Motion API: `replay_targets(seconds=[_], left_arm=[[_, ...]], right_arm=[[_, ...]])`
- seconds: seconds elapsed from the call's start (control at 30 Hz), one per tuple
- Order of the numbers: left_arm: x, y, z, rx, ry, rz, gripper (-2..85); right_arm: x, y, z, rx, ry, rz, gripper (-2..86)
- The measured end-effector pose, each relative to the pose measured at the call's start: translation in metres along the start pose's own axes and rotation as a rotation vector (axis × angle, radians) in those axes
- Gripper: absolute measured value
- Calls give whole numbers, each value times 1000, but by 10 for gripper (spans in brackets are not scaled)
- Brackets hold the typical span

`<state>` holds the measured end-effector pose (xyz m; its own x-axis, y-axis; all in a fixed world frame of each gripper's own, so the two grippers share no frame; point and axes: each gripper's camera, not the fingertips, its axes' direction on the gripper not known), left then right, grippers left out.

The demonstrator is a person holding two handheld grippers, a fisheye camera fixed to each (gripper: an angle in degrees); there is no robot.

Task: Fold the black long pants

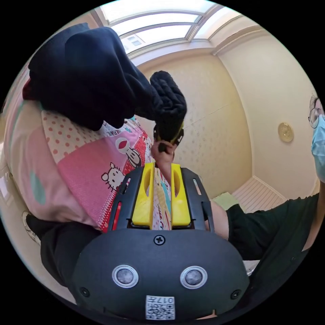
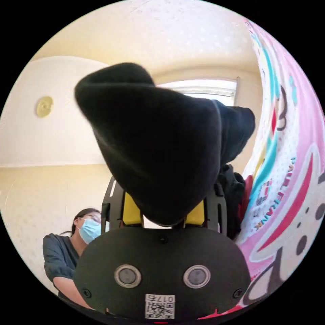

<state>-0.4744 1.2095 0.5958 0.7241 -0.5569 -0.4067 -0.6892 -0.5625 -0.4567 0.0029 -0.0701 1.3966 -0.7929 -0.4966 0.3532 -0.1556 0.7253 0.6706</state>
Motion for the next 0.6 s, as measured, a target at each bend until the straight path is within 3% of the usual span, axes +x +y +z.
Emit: replay_targets(seconds=[0.13,0.3,0.43,0.53,0.6], left_arm=[[-3,0,0,-3,-5,-2,79],[-14,6,10,-34,-1,-52,79],[-13,13,30,-95,-16,-49,80],[-8,20,58,-195,-43,-33,79],[-1,31,92,-319,-44,-12,79]], right_arm=[[85,19,-12,11,480,345,169],[71,44,29,-332,584,211,84],[39,73,38,-564,630,235,36],[-8,105,14,-650,754,243,18],[-53,131,-17,-706,1024,264,11]])
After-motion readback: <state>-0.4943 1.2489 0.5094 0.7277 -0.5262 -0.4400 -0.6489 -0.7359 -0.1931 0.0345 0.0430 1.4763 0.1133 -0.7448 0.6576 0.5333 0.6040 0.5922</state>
